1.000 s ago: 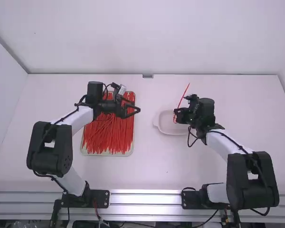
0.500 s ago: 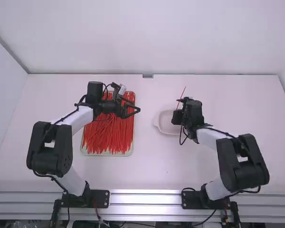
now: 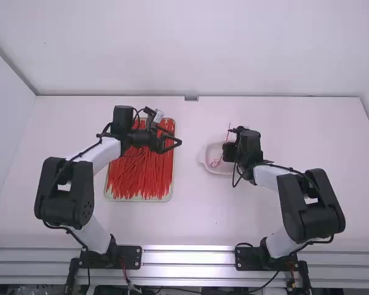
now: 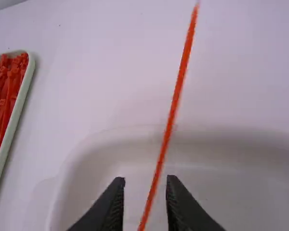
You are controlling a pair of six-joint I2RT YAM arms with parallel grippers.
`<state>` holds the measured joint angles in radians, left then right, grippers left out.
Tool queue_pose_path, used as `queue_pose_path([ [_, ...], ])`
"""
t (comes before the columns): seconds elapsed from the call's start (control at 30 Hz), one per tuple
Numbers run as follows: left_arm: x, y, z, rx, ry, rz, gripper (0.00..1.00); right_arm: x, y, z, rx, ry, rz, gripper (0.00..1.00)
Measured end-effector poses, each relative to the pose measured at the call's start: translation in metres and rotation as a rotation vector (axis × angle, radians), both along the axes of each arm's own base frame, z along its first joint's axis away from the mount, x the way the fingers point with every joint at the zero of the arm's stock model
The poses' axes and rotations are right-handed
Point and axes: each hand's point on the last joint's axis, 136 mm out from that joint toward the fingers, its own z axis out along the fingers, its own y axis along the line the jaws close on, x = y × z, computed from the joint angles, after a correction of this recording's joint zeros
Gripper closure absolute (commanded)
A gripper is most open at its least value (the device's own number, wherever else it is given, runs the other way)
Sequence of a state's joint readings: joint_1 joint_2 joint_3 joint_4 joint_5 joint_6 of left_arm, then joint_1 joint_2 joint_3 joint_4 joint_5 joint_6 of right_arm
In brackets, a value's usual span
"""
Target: Fasten the cable tie
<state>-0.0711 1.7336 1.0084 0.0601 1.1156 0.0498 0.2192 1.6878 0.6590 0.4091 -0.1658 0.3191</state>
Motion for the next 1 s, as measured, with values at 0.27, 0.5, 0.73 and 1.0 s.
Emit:
queue_pose_path([
  [0.27,0.003,0.003,-0.007,0.037,0.007,0.027,0.01,0.003,-0.008,0.001,-0.006,-0.009,-0.017,0.0],
  [0.5,0.011,0.01,-0.016,0.095,-0.003,0.08,0.01,0.004,-0.008,0.002,-0.006,-0.013,-0.019,0.0],
  [0.73,0.014,0.028,-0.027,0.151,0.049,0.148,0.01,-0.006,-0.01,0.024,-0.013,-0.018,-0.012,0.0],
  [1.0,-0.003,0.052,-0.002,0.242,0.01,0.2,0.01,-0.022,-0.014,0.067,-0.016,-0.067,-0.002,0.0],
])
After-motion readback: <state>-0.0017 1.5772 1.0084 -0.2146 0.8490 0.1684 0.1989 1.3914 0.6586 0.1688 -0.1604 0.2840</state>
